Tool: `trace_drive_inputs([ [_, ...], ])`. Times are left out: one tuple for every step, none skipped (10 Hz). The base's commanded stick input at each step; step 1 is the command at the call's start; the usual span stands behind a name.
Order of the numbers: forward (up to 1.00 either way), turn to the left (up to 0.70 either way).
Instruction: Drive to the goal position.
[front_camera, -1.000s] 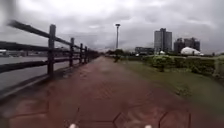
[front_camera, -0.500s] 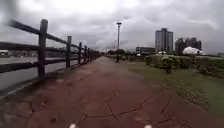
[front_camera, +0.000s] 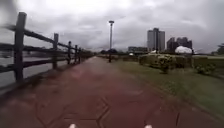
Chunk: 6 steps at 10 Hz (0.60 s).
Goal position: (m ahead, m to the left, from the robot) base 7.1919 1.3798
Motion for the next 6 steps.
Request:
trace_drive_inputs([
  [0.85, 0.02],
  [0.85, 0.11],
  [0.85, 0.22],
  [0.85, 0.2],
  [0.85, 0.12],
  [0.85, 0.03],
])
